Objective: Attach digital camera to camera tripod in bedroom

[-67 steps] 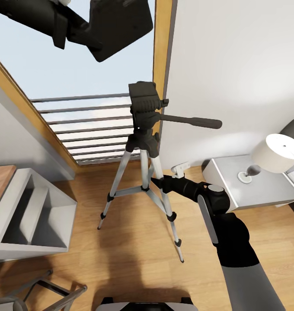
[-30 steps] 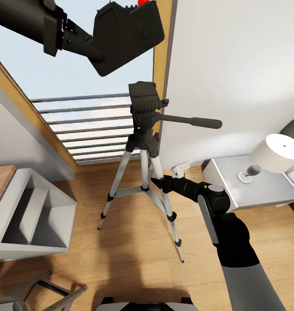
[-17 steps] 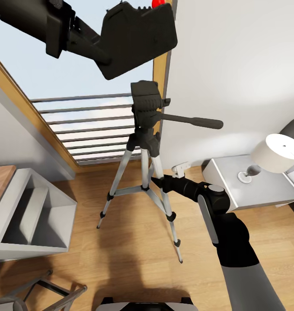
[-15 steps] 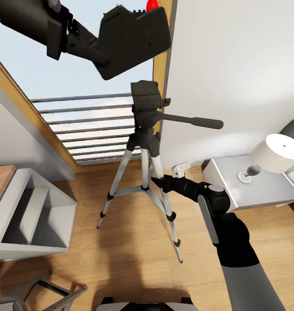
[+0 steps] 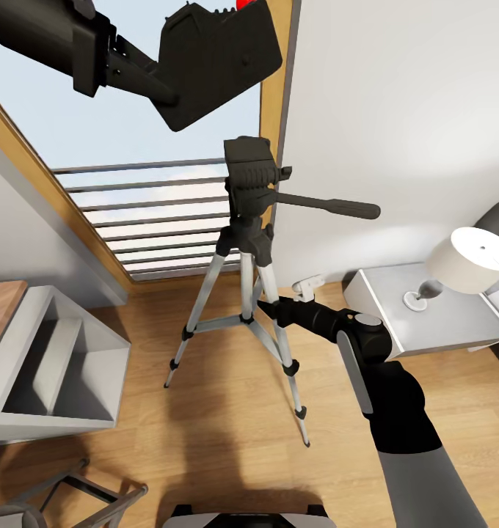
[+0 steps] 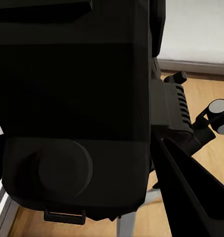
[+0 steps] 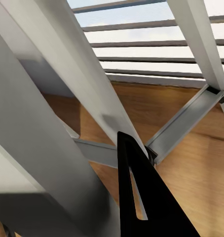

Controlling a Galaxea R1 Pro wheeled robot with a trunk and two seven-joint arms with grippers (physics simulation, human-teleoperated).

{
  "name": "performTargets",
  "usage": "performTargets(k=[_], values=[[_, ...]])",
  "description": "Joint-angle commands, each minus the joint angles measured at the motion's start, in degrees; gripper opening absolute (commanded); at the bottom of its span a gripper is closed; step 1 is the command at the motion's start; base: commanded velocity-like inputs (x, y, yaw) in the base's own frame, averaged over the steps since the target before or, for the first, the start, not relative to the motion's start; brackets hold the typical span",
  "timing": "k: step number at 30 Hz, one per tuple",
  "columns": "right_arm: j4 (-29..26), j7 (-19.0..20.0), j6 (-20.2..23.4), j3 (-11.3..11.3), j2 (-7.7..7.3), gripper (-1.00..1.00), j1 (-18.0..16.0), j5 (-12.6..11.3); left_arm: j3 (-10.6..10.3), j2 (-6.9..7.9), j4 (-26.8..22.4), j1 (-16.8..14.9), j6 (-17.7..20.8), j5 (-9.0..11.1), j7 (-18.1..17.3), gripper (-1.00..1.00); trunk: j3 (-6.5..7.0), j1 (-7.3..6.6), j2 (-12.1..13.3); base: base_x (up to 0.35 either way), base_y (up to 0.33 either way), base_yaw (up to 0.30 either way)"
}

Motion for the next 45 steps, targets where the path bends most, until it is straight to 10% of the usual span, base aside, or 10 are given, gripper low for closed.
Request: performTargets(k=[1,29,30,45], values=[[0.32,0.03,0.39,-0.04,0.01,-1.0,-0.04,0.04,-0.13,0.07,0.01,-0.1,0.36,0.2,-0.13,-1.0,-0.09,0.05,-0.08,0.0,0.0,0.0],[0.32,-0.01,0.4,-0.04,-0.01,-1.0,-0.04,-0.05,-0.39,-0.57,-6.12,-0.09,0.93,1.02,-0.28,-1.0,-0.09,0.05,-0.08,0.0,0.0,0.0],[1.19,0.0,0.4,-0.04,-0.01,-1.0,-0.04,5.99,-0.43,-0.65,-6.85,-0.09,0.94,1.04,-0.28,-1.0,-0.09,0.05,-0.08,0.0,0.0,0.0],[1.19,0.01,0.4,-0.04,-0.01,-1.0,-0.04,5.99,-5.12,-1.55,-8.05,-0.09,1.03,0.97,-0.3,-1.0,-0.09,0.05,-0.08,0.0,0.0,0.0]])
